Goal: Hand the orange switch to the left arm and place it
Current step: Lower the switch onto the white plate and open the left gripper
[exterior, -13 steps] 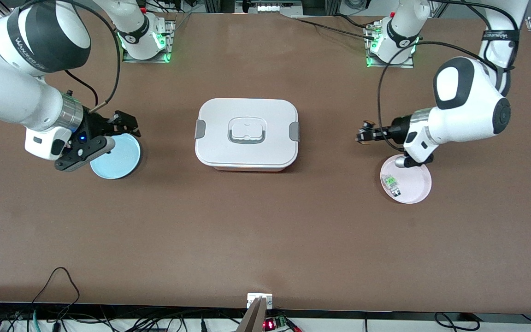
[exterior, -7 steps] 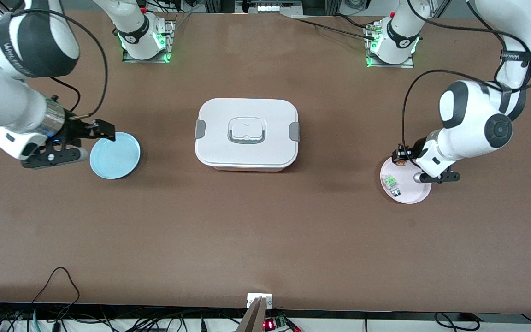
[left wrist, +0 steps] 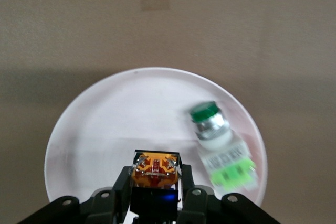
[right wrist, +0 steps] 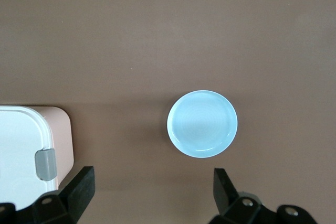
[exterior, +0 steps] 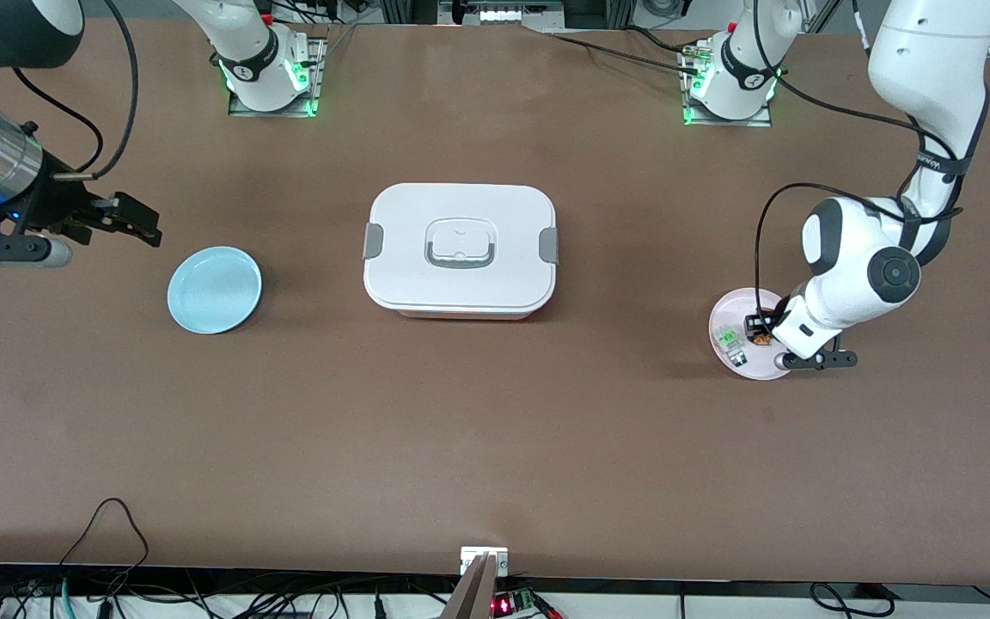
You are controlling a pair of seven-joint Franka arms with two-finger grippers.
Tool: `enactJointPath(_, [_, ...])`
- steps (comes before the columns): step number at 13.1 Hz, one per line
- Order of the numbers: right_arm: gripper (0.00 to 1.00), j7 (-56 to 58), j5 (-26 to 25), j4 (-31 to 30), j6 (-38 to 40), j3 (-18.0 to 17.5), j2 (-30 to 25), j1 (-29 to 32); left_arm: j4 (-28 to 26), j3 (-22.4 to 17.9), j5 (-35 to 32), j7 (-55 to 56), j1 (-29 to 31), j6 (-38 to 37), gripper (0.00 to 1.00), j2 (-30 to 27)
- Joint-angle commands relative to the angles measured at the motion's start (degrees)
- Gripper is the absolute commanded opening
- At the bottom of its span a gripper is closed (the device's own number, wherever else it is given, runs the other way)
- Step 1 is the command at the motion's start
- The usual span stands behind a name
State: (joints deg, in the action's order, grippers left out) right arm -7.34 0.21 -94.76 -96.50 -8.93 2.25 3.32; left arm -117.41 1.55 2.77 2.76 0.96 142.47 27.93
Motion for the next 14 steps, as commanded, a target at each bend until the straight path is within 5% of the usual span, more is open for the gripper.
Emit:
enactJointPath(1, [1.0,-0.48,-0.74,-4.02,-2.63,-0.12,-2.95,0.11,0.6,-1.02,-1.19,-0.83,-0.52,1.58,0.0,1.34])
enactJointPath(2, [1.0,0.22,-0.56,-5.51,-3.6,-0.12,-3.82,0.11,0.43,-0.94,-1.28,-0.83,-0.43,1.58,0.0,1.17])
enactJointPath(3, [1.0,0.83,-0.47,-6.48,-4.39,-0.12,-4.53,0.11,-0.53,-1.02,-1.19,-0.74,-0.43,1.58,0.35,0.21])
enactJointPath(4, [1.0,0.84,-0.56,-6.32,-4.4,-0.12,-4.53,0.11,-0.98,-0.94,-1.28,-0.65,-0.43,1.24,0.99,-1.63])
enactJointPath(11, [1.0,3.13,-0.3,-5.0,-4.05,1.28,-4.18,0.02,-5.64,-0.5,-1.28,-0.56,-0.43,-4.73,1.0,-18.31])
enactJointPath(14, [1.0,2.51,-0.3,-4.21,-3.87,1.28,-4.01,0.1,-2.32,-0.15,-1.28,-0.65,-0.78,-17.53,1.0,-28.51])
